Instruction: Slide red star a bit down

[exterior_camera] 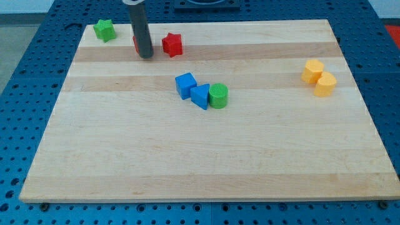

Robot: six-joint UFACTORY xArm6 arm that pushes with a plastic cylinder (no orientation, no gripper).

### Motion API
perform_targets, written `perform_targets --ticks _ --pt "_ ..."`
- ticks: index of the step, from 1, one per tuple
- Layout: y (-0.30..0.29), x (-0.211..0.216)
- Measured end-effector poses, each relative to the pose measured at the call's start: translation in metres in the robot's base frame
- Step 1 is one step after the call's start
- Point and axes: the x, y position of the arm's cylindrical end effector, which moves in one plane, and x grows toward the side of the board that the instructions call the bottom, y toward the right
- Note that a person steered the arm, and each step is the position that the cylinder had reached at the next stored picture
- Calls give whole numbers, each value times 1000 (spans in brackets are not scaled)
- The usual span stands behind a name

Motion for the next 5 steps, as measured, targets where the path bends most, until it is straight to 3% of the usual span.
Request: perform_targets --ticks 2,3,4,5 --pt "14 -2" --pt "43 33" --pt "104 46" --pt "184 3"
